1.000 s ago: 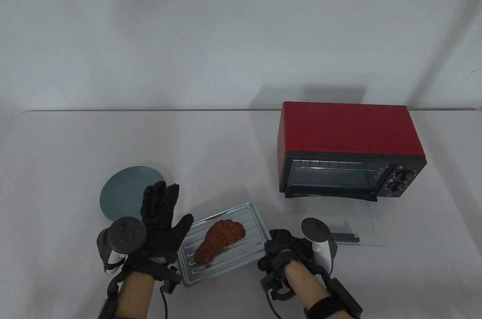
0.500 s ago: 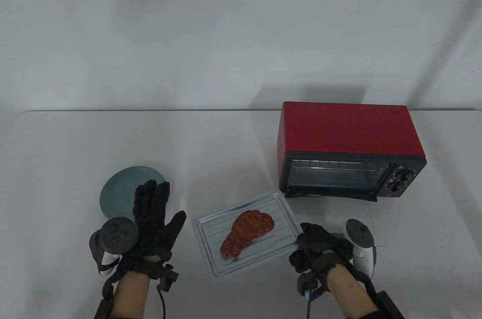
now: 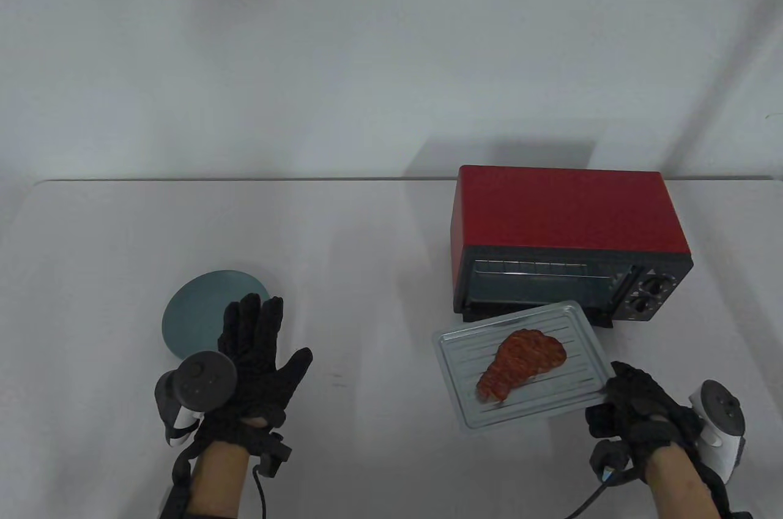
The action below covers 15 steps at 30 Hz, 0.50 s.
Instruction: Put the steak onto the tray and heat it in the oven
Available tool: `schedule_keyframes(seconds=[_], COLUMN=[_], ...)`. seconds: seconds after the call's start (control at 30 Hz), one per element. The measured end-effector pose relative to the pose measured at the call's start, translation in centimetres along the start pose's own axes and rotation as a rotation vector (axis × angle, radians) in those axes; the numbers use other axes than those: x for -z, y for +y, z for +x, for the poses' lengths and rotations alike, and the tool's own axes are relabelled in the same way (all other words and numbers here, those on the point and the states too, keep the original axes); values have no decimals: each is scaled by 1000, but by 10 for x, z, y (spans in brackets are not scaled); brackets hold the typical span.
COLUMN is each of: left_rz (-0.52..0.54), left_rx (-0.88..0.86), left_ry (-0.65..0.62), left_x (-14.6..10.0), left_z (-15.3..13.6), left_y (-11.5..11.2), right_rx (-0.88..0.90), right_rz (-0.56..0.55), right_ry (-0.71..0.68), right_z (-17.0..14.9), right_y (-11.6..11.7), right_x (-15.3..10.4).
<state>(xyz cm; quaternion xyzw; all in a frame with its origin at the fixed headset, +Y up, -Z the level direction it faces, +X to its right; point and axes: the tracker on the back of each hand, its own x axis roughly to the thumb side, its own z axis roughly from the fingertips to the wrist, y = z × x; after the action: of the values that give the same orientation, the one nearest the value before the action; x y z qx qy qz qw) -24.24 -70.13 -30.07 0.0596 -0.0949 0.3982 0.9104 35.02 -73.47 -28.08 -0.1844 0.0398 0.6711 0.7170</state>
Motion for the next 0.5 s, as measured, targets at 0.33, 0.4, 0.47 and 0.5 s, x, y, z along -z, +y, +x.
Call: schedule_keyframes(seconds=[0.33,0.4,0.47,0.5], left_rz=[-7,-9,-12,-13], left_rx=[-5,-6,-6,-7], left_ry=[11,11,14,14], left_x=[0,0,0,0], left_z=[1,1,1,1], left_y=[-1,-1,-1,-2], right_rx=[62,82,84,86], right_rz=[-86,-94,-103,-111], right_ry=[43,59,68,69], right_z=[-4,-6,-8,-8], right_y=[-22,-22,-22,-22], right_x=[32,37,41,43])
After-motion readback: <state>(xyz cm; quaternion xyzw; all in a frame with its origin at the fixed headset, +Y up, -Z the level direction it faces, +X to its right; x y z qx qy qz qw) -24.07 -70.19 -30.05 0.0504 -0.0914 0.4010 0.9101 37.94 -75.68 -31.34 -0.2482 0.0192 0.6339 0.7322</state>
